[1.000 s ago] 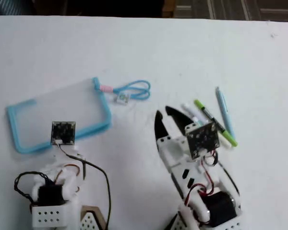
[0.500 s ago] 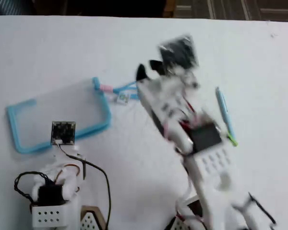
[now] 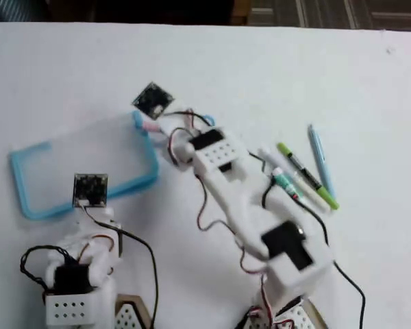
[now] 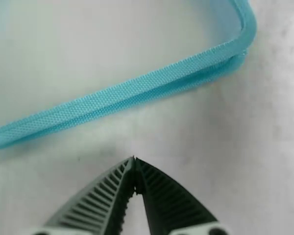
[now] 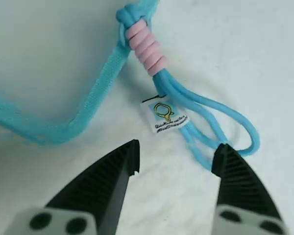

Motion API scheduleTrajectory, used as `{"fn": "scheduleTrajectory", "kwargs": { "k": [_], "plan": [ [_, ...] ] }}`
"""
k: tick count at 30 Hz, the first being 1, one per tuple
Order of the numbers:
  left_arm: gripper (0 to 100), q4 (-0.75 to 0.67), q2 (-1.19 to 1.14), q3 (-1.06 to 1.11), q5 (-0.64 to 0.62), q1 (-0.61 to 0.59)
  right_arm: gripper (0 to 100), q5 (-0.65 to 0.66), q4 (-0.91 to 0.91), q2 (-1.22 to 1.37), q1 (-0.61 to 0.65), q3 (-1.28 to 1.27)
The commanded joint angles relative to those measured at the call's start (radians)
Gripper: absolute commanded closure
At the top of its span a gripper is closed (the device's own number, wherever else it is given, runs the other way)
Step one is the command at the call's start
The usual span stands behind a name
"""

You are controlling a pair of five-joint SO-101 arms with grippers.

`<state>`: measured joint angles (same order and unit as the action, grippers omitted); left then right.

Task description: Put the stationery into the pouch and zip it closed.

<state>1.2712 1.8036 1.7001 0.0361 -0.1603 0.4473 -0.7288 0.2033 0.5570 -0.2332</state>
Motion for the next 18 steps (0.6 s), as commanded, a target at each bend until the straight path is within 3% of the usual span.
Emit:
{"fn": "scheduleTrajectory", "kwargs": {
  "k": [1,11,18],
  "plan": [
    [98,0.003,-0.002,-0.006,-0.002,0.008,74.5,0.049,0.019,0.085,-0.031,0.149],
    [98,0.003,-0.002,-0.006,-0.002,0.008,78.6,0.198,0.019,0.456,-0.120,0.531],
    [98,0.003,-0.002,-0.006,-0.002,0.008,78.6,0.244,0.019,0.533,-0.133,0.651]
  ]
}}
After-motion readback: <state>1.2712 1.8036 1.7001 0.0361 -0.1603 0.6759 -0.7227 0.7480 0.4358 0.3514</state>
